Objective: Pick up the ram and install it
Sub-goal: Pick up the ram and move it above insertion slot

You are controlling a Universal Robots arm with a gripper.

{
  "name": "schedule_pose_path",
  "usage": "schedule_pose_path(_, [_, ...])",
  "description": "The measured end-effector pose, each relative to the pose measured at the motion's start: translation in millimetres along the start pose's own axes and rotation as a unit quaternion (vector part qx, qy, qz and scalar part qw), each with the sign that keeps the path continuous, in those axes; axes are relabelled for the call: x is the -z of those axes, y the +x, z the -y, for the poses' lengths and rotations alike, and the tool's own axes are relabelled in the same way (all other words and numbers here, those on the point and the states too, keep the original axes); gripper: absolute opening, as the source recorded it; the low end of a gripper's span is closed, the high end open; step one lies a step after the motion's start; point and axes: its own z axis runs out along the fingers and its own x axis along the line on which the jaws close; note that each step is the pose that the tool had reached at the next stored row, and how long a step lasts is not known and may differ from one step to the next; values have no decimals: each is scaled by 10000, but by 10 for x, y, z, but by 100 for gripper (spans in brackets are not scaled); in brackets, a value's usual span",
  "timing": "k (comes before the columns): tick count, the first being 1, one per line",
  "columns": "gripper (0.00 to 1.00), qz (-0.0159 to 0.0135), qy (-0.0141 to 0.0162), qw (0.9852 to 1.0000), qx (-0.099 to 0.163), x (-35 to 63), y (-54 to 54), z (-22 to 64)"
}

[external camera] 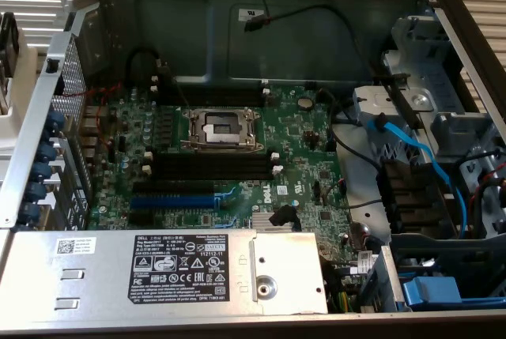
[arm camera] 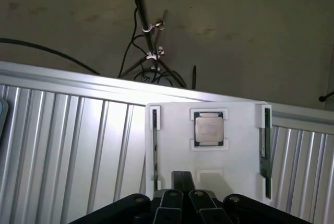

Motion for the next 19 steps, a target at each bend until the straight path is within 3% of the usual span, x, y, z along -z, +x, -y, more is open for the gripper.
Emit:
schedule_pose_path(2, [10,0,-1,10000,0,-37,8,59])
schedule_pose_path(19, [10,0,-1,10000,1,-345,19,102])
